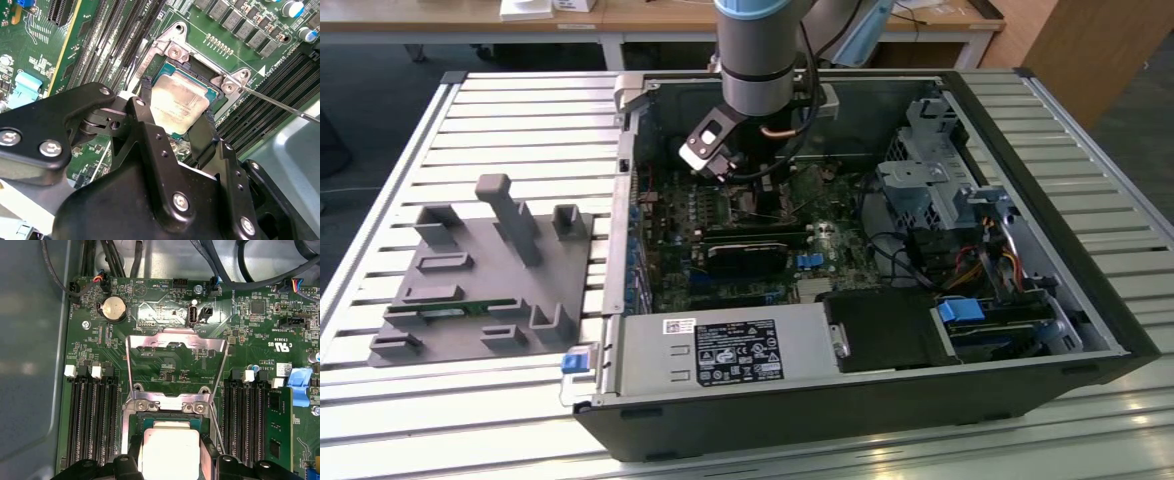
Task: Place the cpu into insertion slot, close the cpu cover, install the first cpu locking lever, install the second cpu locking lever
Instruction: 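Place the cpu into insertion slot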
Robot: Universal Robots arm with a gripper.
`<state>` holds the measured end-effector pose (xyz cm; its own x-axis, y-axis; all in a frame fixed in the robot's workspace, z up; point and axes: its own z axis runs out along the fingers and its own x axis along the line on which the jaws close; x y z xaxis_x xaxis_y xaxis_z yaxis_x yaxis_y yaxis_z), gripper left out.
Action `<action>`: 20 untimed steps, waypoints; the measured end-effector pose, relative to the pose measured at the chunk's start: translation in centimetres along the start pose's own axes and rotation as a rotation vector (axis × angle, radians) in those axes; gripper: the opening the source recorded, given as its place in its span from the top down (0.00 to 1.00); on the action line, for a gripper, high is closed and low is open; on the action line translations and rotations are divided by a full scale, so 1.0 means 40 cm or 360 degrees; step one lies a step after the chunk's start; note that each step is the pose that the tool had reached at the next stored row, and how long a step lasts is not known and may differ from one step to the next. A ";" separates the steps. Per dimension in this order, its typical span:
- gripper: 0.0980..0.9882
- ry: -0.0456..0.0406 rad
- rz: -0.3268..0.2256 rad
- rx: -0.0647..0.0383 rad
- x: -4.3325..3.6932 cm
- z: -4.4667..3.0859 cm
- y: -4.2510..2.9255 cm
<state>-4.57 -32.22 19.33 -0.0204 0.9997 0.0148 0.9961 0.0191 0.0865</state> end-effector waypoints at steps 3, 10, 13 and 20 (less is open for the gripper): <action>0.51 0.0001 0.0000 0.0000 0.000 0.002 0.000; 0.51 0.0001 0.0000 0.0000 0.000 0.004 0.000; 0.51 0.0001 0.0000 0.0000 0.000 0.004 0.000; 0.49 0.0002 0.0001 -0.0001 0.000 0.005 0.000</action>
<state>-4.56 -32.20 19.12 -0.0202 0.9997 0.0163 0.9960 0.0187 0.0870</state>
